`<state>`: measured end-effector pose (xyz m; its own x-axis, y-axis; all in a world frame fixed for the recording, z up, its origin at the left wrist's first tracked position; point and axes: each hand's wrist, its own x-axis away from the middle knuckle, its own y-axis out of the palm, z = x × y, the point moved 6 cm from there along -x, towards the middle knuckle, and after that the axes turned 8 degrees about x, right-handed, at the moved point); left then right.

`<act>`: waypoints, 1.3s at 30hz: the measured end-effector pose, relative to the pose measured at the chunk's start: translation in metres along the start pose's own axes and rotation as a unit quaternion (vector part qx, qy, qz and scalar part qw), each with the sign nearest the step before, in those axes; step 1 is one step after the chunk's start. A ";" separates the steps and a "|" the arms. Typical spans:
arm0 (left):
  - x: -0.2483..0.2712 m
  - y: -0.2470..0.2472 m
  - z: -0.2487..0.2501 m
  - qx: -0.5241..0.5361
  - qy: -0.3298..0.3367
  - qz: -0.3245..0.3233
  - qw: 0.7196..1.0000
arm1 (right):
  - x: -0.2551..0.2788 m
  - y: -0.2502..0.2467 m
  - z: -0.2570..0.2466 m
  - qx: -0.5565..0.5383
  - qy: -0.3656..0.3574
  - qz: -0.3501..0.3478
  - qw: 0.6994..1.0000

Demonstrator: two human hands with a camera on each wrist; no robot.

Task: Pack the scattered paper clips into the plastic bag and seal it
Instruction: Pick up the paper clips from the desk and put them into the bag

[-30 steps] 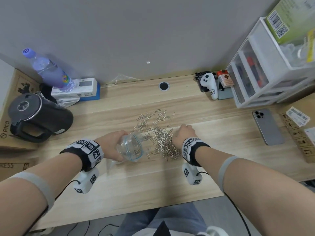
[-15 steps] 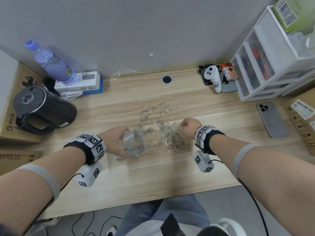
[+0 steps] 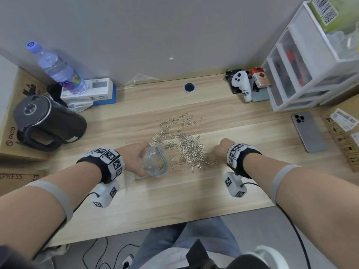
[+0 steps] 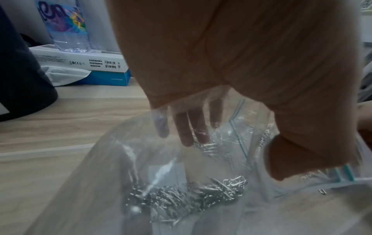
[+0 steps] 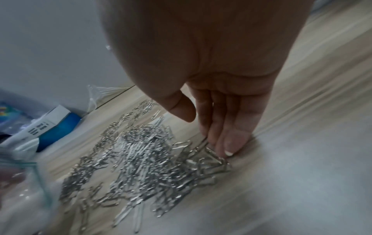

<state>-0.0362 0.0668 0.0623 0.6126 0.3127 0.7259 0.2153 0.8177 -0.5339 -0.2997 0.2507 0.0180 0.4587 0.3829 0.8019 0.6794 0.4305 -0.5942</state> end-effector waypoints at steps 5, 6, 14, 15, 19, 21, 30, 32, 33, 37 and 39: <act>0.008 -0.003 -0.003 0.001 -0.001 0.005 1.000 | -0.006 0.016 -0.036 -0.102 -0.083 -0.004 0.991; 0.010 -0.004 -0.004 0.001 -0.003 0.005 1.000 | -0.004 0.011 -0.039 -0.104 -0.088 0.008 0.991; 0.017 -0.004 -0.016 0.011 -0.013 0.008 1.000 | -0.007 0.021 -0.030 0.190 -0.076 0.052 0.978; 0.017 -0.003 -0.016 0.015 -0.014 0.007 1.000 | -0.007 0.026 -0.030 0.199 -0.081 0.057 0.975; 0.019 0.001 -0.022 0.020 -0.021 0.009 1.000 | -0.005 0.034 -0.041 0.148 -0.144 0.094 0.974; 0.020 0.003 -0.025 0.022 -0.026 0.012 0.999 | -0.010 0.034 -0.047 0.109 -0.160 0.104 0.976; 0.026 0.005 -0.029 0.034 -0.033 0.030 0.998 | -0.006 0.025 -0.065 0.037 -0.174 0.131 0.975; 0.027 0.004 -0.029 0.038 -0.032 0.031 0.998 | -0.003 0.025 -0.064 0.080 -0.164 0.136 0.974; 0.027 0.004 -0.029 0.041 -0.031 0.033 0.998 | -0.002 0.026 -0.064 0.099 -0.161 0.134 0.973; 0.028 0.008 -0.029 0.057 -0.019 0.038 0.997 | -0.004 0.034 -0.069 0.142 -0.178 0.124 0.966; 0.028 0.011 -0.028 0.067 -0.010 0.046 0.997 | -0.005 0.038 -0.075 0.147 -0.184 0.121 0.964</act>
<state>0.0043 0.0710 0.0647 0.6099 0.3969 0.6859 0.0552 0.8421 -0.5364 -0.2333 0.2043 -0.0044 0.3116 0.7422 0.5934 0.3619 0.4847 -0.7963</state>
